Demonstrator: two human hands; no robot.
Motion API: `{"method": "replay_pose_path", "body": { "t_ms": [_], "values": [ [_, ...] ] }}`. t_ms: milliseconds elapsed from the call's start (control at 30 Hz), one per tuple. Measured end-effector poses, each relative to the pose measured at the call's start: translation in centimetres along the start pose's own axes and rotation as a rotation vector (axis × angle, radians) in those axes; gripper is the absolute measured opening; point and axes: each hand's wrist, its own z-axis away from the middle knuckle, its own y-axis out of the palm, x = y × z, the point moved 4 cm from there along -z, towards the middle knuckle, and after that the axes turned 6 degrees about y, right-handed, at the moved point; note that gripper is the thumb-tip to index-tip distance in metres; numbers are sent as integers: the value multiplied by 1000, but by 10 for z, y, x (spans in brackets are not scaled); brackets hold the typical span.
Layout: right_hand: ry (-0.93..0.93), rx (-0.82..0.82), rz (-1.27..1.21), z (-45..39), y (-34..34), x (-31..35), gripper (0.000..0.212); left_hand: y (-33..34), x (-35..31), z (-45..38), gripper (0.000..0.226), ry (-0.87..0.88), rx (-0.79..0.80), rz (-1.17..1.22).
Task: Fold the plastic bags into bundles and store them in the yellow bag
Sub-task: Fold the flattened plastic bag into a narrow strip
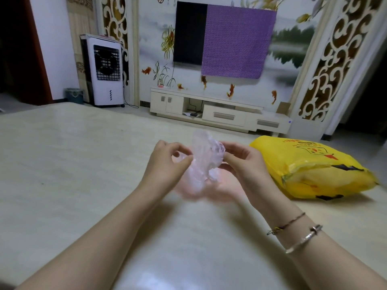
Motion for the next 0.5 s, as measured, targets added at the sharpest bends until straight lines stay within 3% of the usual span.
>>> {"method": "replay_pose_path", "body": {
  "t_ms": [133, 233, 333, 500],
  "values": [
    [-42, -132, 15, 1, -13, -1, 18, -7, 18, -4, 19, -31, 41, -308],
    [-68, -153, 40, 5, -15, 0, 19, -10, 22, -4, 21, -36, 47, -375],
    [-104, -129, 35, 8, -10, 5, 19, -8, 2, -1, 15, 46, -26, -134],
    [-101, -20, -20, 12, 2, 6, 15, 10, -19, 9, 20, -98, 174, 394]
  ]
}}
